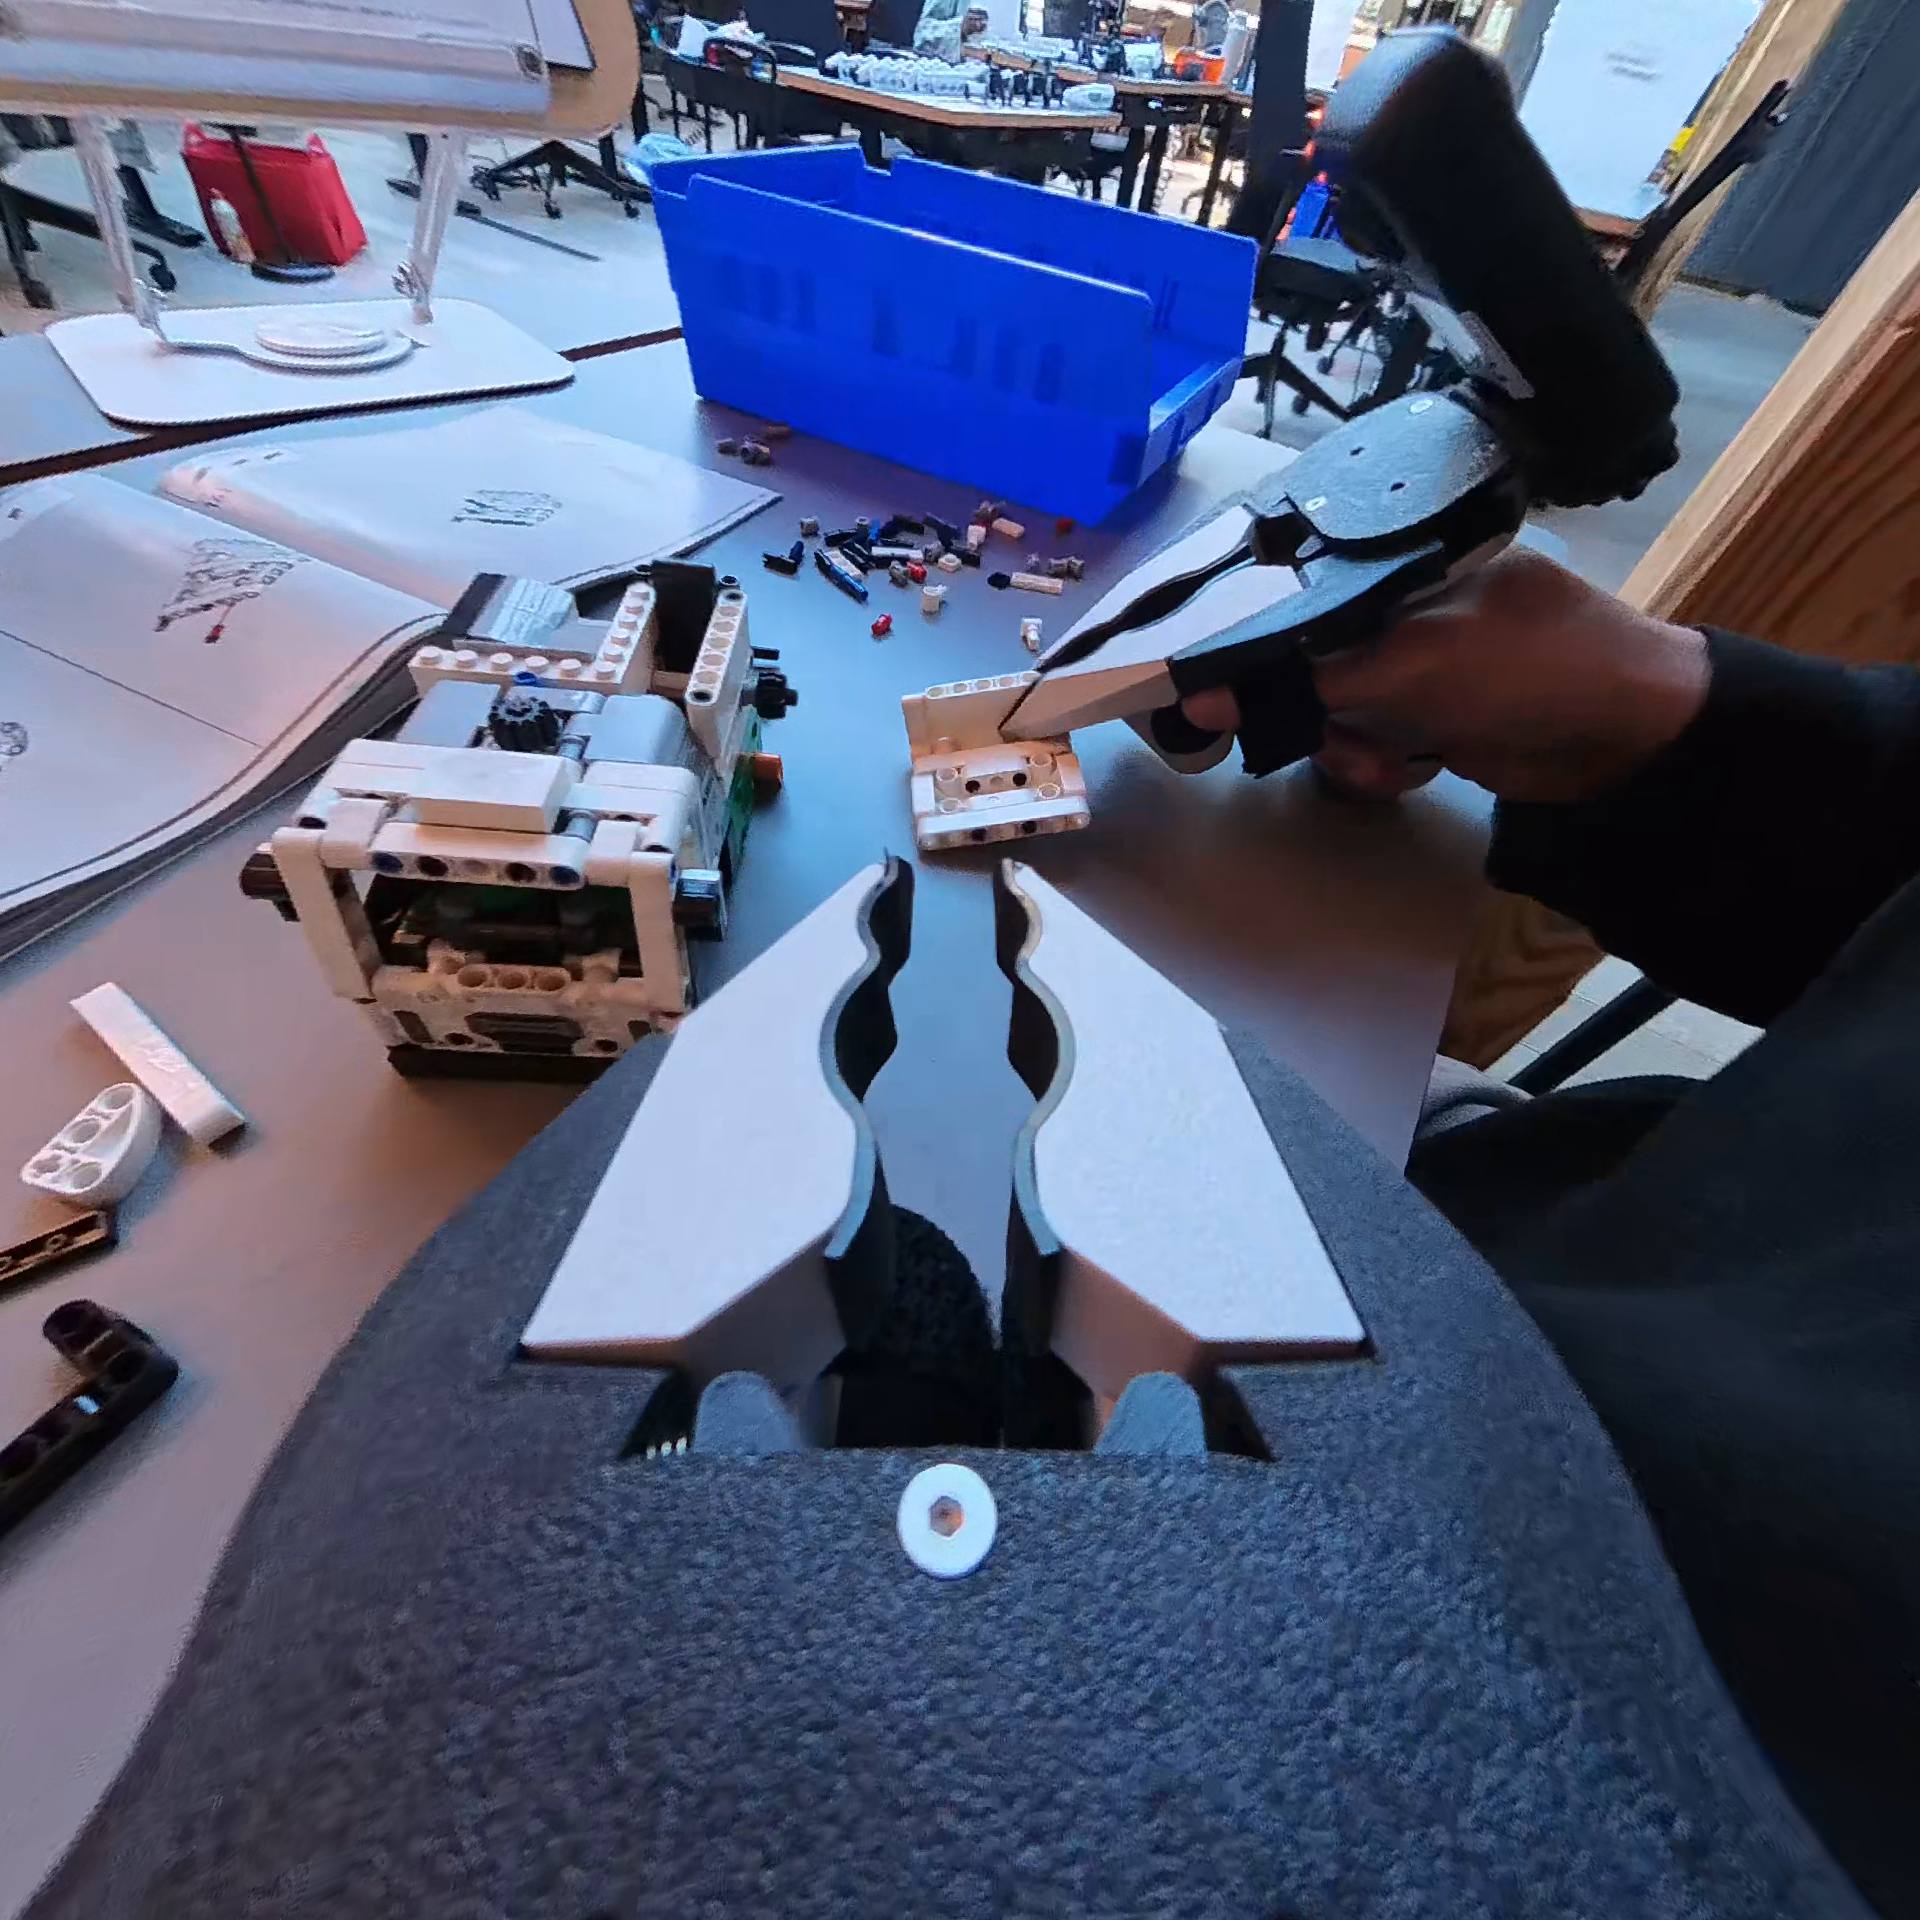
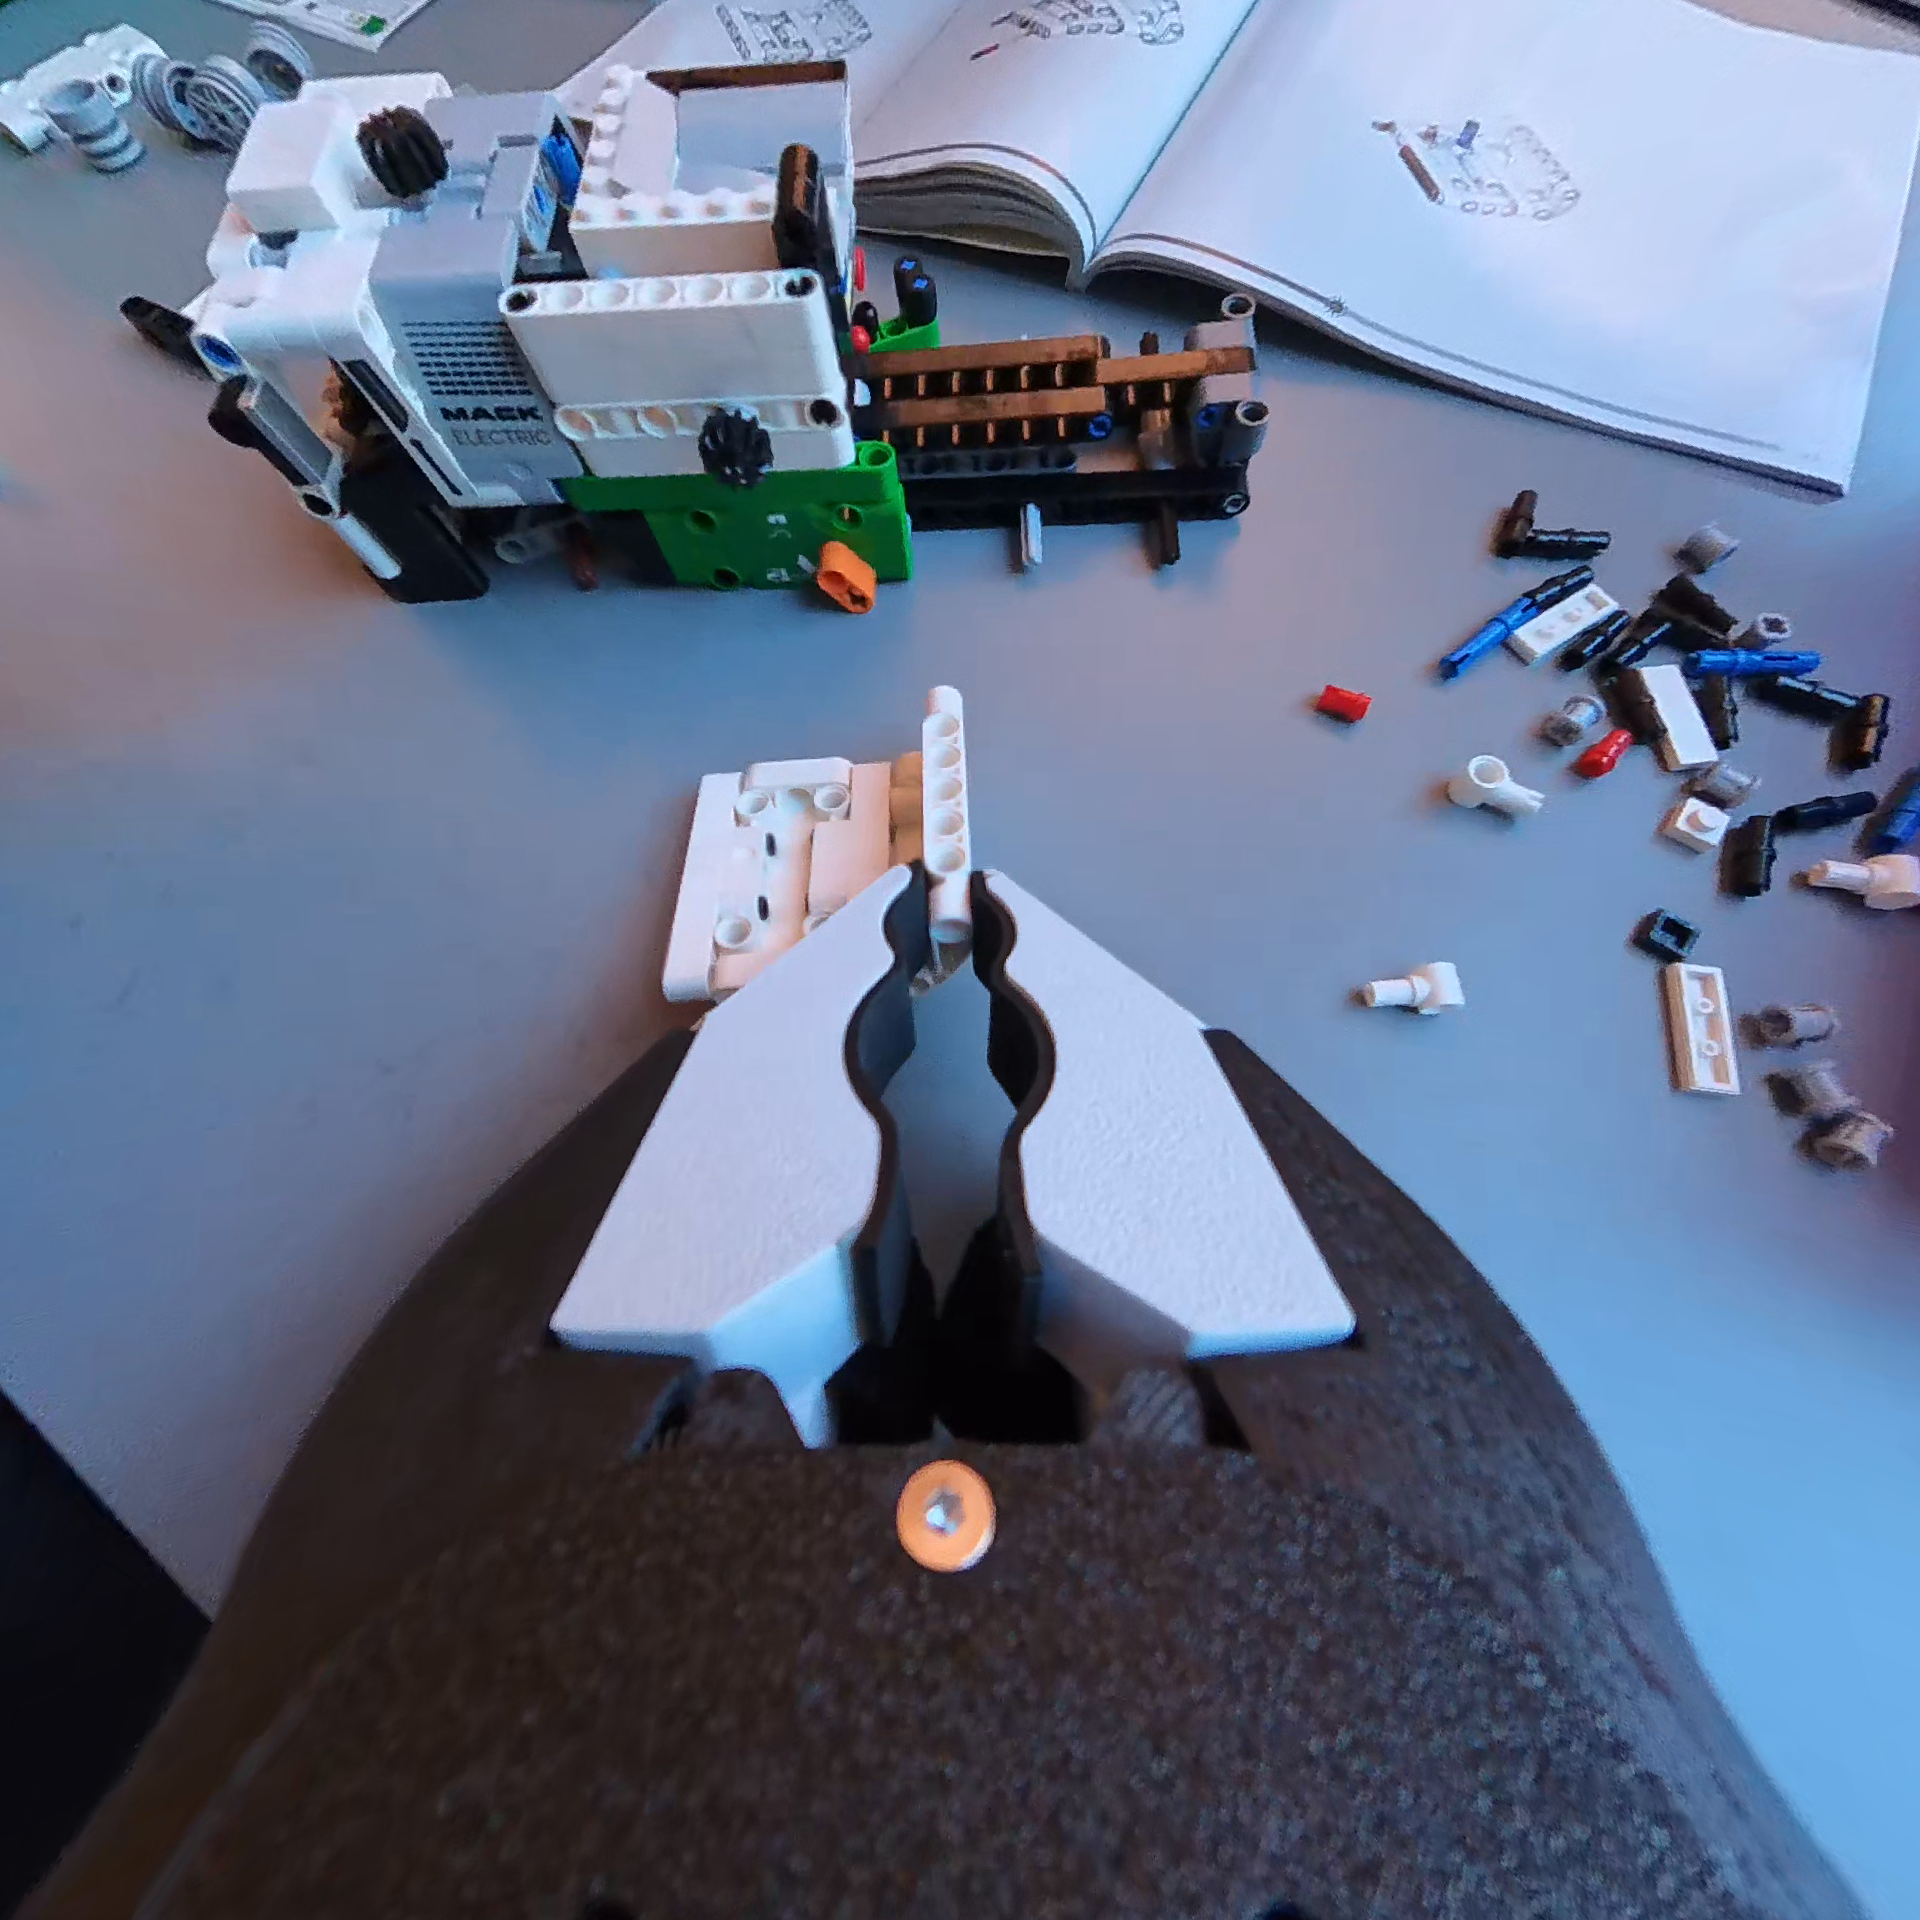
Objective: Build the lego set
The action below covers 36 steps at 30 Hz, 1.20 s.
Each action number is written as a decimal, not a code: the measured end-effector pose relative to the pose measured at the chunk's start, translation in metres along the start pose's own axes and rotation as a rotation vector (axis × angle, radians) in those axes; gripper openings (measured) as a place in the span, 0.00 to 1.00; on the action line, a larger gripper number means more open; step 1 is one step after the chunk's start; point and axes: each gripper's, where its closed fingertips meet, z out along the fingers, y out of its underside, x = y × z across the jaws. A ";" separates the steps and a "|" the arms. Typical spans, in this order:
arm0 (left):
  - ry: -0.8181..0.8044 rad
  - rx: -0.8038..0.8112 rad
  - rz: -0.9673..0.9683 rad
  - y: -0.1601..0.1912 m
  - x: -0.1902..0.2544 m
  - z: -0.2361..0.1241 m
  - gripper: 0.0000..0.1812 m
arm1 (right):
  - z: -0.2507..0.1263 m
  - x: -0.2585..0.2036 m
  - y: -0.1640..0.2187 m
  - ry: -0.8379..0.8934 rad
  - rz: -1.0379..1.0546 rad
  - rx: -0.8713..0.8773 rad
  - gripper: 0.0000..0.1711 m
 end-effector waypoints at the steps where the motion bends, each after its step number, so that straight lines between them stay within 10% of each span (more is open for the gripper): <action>1: 0.012 -0.007 -0.001 0.002 0.001 0.001 0.08 | 0.001 -0.001 0.001 -0.007 -0.006 -0.005 0.03; 36: -0.100 -0.002 0.011 -0.003 -0.025 0.014 0.09 | -0.038 0.031 -0.048 -0.173 0.146 0.353 0.13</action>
